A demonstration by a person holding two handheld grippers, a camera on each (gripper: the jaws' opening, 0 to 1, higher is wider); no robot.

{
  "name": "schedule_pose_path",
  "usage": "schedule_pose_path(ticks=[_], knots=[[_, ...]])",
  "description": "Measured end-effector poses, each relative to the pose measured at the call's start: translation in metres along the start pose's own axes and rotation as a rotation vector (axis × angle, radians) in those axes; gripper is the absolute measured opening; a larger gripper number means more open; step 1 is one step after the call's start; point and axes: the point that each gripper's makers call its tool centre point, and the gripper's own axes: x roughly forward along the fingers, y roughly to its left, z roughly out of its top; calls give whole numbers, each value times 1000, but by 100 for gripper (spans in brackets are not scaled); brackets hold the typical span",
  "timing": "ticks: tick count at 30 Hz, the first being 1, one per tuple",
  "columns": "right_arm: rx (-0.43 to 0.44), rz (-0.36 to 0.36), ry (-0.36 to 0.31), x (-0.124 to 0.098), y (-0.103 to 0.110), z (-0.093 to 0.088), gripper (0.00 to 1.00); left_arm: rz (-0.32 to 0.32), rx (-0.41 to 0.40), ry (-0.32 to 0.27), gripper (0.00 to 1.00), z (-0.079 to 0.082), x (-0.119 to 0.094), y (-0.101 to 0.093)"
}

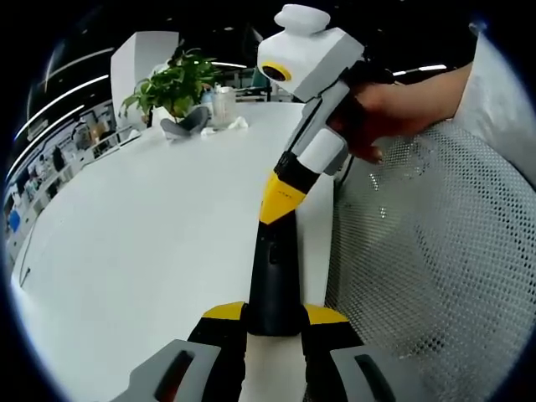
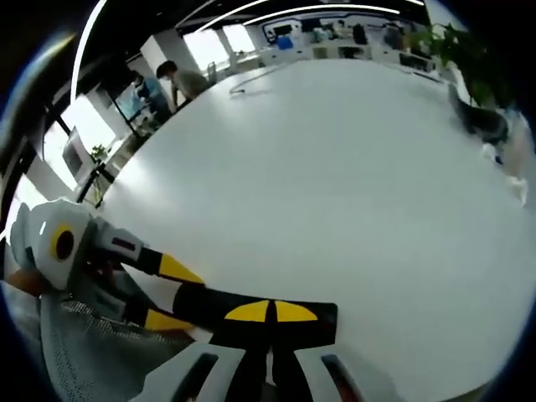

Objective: Press the specified remote control buttons in sequence, fully releasing each button before pressing the next.

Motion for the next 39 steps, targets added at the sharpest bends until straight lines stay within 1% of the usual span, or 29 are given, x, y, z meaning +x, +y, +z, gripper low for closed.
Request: schedule_pose_path(ticks=[11,19,21,30,33,34,39], knots=[[7,-3,7,-1,1,0,0,0,6,1,25,0,0,0],[18,-6,49,-2,2,-4,0,-2,19,7,25,0,0,0],[25,8,78,-3,4,-7,0,-3,24,9,25,0,0,0],[44,15,101,-5,7,-10,0,-3,30,21,25,0,0,-1],[54,35,114,-5,11,-12,0,-6,33,28,24,0,-1,-1],[60,51,129,-6,15,-14,0,-9,44,38,24,-1,-2,-1],[37,43,129,-5,15,-15,0,-13,45,43,24,-2,-2,-2]])
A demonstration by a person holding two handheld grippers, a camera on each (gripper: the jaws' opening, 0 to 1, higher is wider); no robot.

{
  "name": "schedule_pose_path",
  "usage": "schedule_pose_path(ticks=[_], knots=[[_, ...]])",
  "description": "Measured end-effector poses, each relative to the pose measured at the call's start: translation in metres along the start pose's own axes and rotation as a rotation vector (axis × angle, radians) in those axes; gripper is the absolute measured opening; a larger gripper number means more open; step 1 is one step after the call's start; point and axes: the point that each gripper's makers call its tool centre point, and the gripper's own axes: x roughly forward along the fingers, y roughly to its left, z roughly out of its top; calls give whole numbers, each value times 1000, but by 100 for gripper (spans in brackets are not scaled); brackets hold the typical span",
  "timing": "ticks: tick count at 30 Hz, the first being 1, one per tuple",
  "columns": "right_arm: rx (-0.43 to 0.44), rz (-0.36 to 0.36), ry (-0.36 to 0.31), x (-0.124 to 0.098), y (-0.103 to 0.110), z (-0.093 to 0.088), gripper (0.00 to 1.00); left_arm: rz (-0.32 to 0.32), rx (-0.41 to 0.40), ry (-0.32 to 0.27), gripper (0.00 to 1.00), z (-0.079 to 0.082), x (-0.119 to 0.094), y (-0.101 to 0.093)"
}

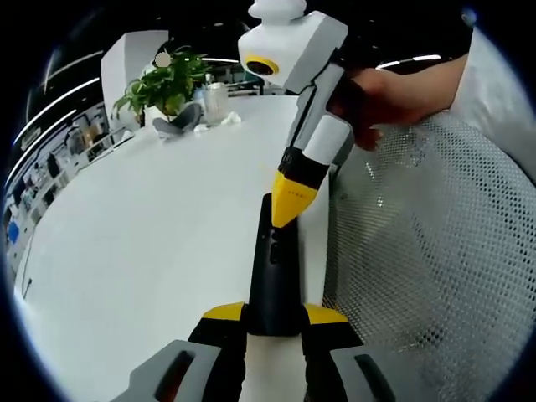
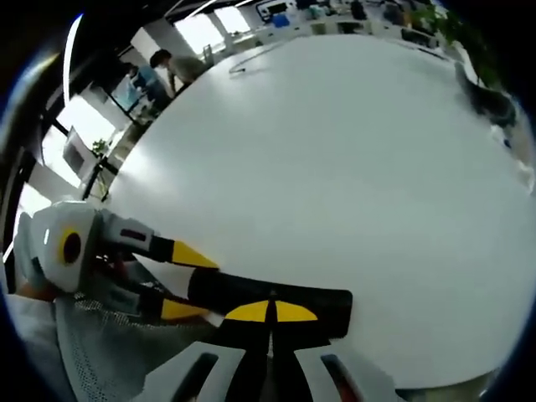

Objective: Press the specified remote control buttons in sequence, fully releasing each button before pressing the next.

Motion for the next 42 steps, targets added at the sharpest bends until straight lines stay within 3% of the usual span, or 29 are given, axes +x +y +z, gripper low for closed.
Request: schedule_pose_path(ticks=[10,21,42], knots=[[27,23,-13,1,-2,0,0,3,-12,-13,25,0,0,1],[25,1,-34,2,-2,2,0,8,-17,-18,25,0,1,2],[41,21,-26,2,-2,3,0,11,-20,-21,25,0,0,3]])
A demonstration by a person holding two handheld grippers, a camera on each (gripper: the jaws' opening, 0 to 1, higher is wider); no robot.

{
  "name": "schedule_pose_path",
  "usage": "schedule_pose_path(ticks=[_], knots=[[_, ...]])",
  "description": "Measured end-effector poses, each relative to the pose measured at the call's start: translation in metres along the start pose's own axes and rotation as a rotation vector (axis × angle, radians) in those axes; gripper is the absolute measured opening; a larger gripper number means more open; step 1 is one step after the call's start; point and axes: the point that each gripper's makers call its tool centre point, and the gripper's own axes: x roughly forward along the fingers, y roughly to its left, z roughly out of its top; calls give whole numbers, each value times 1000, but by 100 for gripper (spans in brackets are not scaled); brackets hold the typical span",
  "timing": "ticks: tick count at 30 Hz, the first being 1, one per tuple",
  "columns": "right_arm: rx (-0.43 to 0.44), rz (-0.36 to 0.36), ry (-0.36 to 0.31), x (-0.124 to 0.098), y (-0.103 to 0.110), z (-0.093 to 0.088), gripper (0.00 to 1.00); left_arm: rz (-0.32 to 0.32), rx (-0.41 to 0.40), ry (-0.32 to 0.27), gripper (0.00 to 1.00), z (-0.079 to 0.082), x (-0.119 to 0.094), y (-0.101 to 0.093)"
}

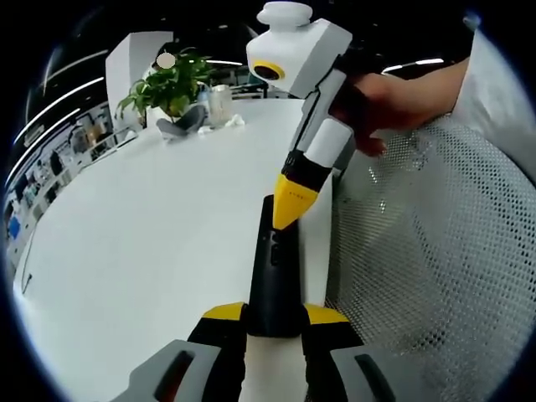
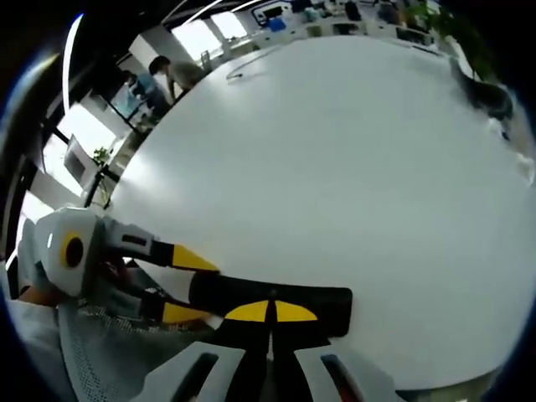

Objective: Press the specified remote control buttons in sequence, fully releasing each button before pressing the next.

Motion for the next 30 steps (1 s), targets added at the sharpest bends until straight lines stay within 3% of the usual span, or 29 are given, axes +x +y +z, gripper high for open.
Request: schedule_pose_path(ticks=[30], knots=[[40,-36,49,-6,-6,-6,0,0,1,3,25,1,1,-1]])
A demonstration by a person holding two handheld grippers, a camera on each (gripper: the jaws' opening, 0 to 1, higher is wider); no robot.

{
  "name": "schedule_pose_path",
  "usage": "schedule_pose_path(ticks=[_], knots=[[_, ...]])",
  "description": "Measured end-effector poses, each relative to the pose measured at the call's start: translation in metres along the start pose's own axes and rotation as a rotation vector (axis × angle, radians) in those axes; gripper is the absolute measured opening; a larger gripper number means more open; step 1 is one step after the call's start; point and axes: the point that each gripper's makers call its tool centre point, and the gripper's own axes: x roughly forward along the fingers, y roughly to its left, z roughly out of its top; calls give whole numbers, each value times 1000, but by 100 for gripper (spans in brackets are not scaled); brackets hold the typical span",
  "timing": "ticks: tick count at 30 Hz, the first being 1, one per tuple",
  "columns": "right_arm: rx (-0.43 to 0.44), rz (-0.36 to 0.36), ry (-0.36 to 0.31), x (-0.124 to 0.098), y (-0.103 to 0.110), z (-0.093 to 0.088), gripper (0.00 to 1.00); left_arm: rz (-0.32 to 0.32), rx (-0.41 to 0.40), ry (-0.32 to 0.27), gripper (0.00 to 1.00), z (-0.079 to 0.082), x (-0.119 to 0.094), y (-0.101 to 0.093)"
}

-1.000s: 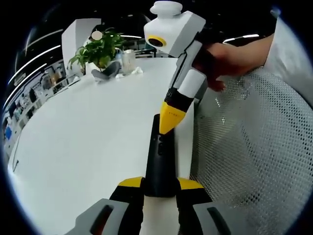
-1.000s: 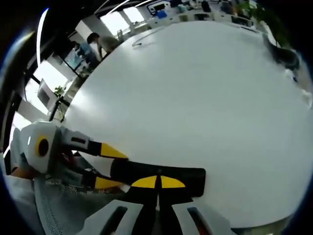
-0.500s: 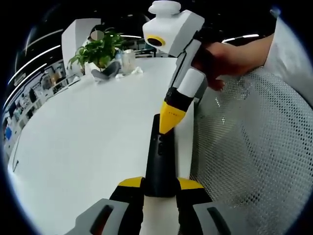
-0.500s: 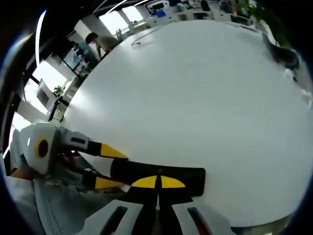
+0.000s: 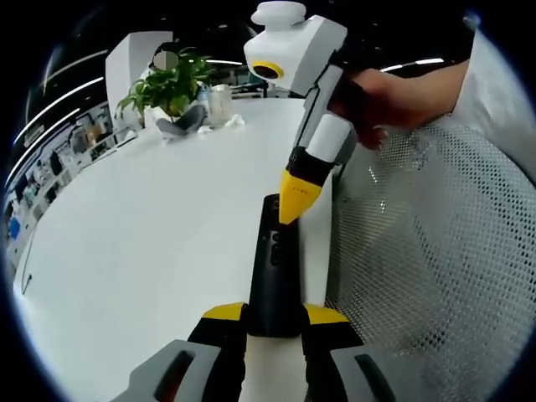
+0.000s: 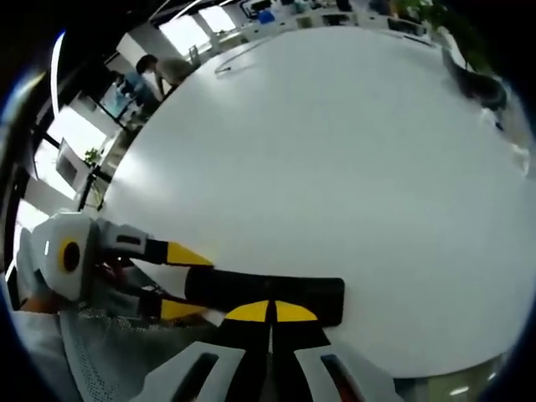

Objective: Press the specified remote control buttons in sequence, fully releasing each button before pressing the next.

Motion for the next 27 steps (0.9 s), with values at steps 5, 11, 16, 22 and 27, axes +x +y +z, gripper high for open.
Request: schedule_pose_path(ticks=[5,11,16,22,27], knots=[[12,-15,10,-2,-3,-2,0,0,0,0,25,0,1,0],[27,-31,23,-4,-6,-4,0,0,-1,0,25,0,0,0],[19,-39,26,-4,-7,-4,0,0,-1,0,25,0,0,1],[-6,-52,27,-4,-6,-5,0,0,-3,0,25,0,0,1],[-40,-72,32,-3,-7,-6,0,0,-3,-1,25,0,0,0]])
